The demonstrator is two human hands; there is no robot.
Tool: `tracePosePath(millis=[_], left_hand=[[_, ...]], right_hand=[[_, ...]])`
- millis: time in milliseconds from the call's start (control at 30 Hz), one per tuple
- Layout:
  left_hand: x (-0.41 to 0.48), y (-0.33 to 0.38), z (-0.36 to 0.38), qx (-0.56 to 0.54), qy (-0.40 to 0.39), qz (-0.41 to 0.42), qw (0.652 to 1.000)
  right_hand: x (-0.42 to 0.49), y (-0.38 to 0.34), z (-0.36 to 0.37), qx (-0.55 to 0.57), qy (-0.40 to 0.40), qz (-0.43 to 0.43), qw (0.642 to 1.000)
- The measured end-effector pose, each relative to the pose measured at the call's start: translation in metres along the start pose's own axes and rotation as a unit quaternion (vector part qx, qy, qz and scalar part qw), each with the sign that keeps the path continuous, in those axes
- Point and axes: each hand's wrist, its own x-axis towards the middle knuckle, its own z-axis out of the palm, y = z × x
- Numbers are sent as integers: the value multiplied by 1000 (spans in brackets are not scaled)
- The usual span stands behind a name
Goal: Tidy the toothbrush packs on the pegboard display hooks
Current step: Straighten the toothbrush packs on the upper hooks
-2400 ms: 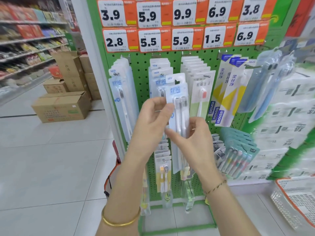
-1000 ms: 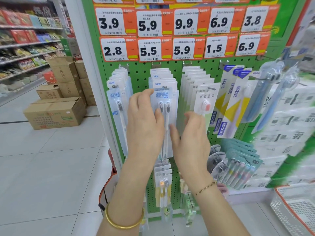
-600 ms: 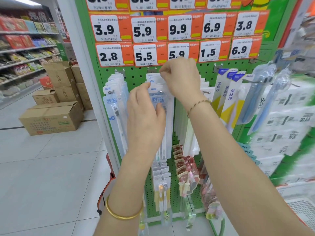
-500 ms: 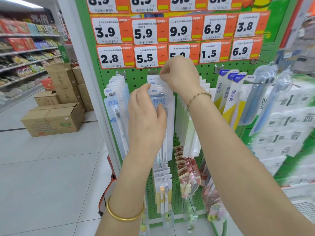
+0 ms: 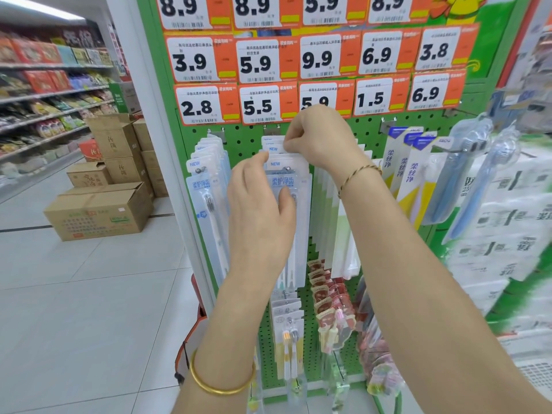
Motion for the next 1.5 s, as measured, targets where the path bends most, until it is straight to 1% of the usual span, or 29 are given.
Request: tracePosePath(millis=[300, 434, 567, 700, 867, 1034, 1134, 1201, 1268, 1334, 1401, 1434, 1501], left_hand=[[-4, 2, 3, 3, 51, 40, 998], [-10, 4, 7, -4, 72, 41, 997], [-17, 6, 12, -16, 69, 26, 997], [-24, 7, 17, -1, 78, 31, 996], [-34, 10, 23, 2, 93, 29, 995], [-47, 19, 32, 4, 103, 16, 995], [-62, 27, 39, -27, 67, 4, 997], [-73, 30, 44, -66, 21, -12, 998], [-85, 33, 50, -107, -39, -52, 992], [-98, 34, 57, -157, -115, -117, 974], [-111, 34, 64, -229, -185, -176, 939], [-118, 35, 67, -260, -207, -192, 923], [-130, 34, 75, -283, -221, -201, 911]], right_hand=[[-15, 12, -1, -5, 77, -6, 997], [-24, 17, -2, -13, 107, -1, 994], [-36, 23, -3, -24, 138, 5, 990], [-47, 28, -2, -40, 166, 4, 985], [-62, 38, -2, -45, 172, -1, 984], [-86, 55, -11, -13, 160, -22, 987], [-106, 72, -19, 42, 135, -34, 989], [-120, 85, -22, 86, 101, -29, 991], [-134, 98, -22, 124, 59, -18, 990], [-149, 111, -21, 154, 23, -8, 988], [-162, 124, -17, 179, 1, -2, 984], [-168, 129, -15, 191, -7, 1, 982], [-179, 140, -10, 212, -15, 11, 977]])
